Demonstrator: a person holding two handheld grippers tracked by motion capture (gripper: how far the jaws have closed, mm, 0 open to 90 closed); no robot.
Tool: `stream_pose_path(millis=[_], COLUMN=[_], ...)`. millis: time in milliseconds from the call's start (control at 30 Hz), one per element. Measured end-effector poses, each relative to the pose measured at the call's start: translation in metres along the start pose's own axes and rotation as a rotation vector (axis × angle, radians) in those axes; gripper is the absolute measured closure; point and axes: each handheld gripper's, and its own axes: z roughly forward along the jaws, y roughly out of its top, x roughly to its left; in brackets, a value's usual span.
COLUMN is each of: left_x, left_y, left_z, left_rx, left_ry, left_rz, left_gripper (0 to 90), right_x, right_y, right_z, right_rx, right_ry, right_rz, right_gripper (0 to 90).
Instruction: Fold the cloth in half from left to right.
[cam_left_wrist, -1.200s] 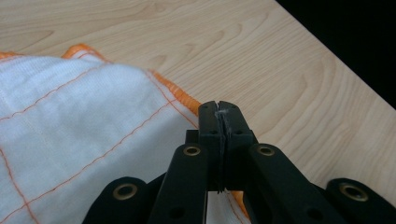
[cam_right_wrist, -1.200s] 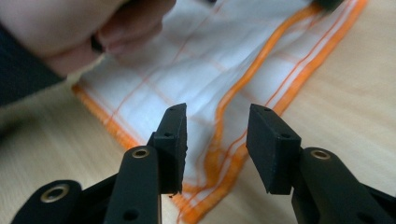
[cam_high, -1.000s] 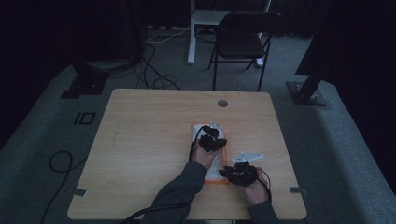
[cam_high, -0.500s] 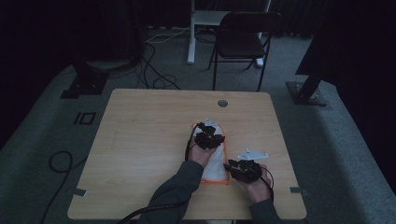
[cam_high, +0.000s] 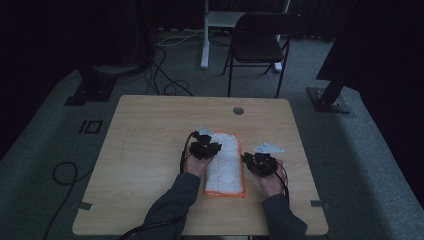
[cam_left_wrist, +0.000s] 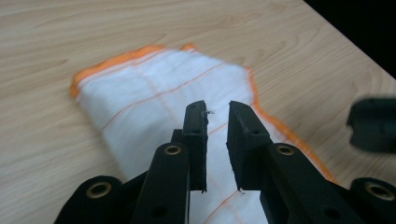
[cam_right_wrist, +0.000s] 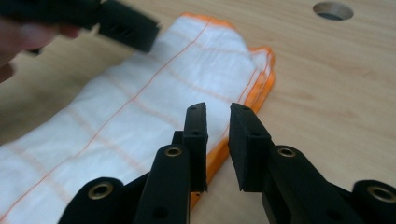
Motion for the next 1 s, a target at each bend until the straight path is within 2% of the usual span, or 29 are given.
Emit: stream_pose_path(millis=[200, 300, 533, 600, 733, 867, 1000], left_x=[0.004, 0.003, -0.002, -0.002, -0.001, -0.001, 0.000], left_y=[-0.008, -0.013, -0.027, -0.029, -0.029, -0.030, -0.031], left_z=[-0.006, -0.009, -0.008, -0.007, -0.009, -0.009, -0.010], left_rx=[-0.002, 0.001, 0.021, 0.024, 0.021, 0.021, 0.021], left_ry=[0.007, 0.005, -0.003, -0.004, -0.005, -0.005, 0.000], left_rz=[-0.002, 0.004, 0.018, 0.015, 0.013, 0.013, 0.015], left_gripper=[78.3, 78.2, 78.3, 78.3, 78.3, 78.3, 78.3], right_x=[-0.010, -0.016, -0.028, -0.031, -0.035, -0.037, -0.034], right_y=[0.014, 0.020, 0.041, 0.047, 0.056, 0.059, 0.051], right_z=[0.018, 0.027, 0.048, 0.054, 0.063, 0.083, 0.094], right_rx=[-0.013, -0.026, -0.019, -0.014, -0.010, 0.066, 0.126], right_ry=[-0.022, -0.040, -0.071, -0.073, -0.088, -0.082, -0.061], right_rz=[-0.011, 0.001, 0.008, -0.006, 0.010, 0.015, -0.014], right_gripper=[79.3, 82.5, 84.1, 84.1, 84.2, 82.2, 73.2])
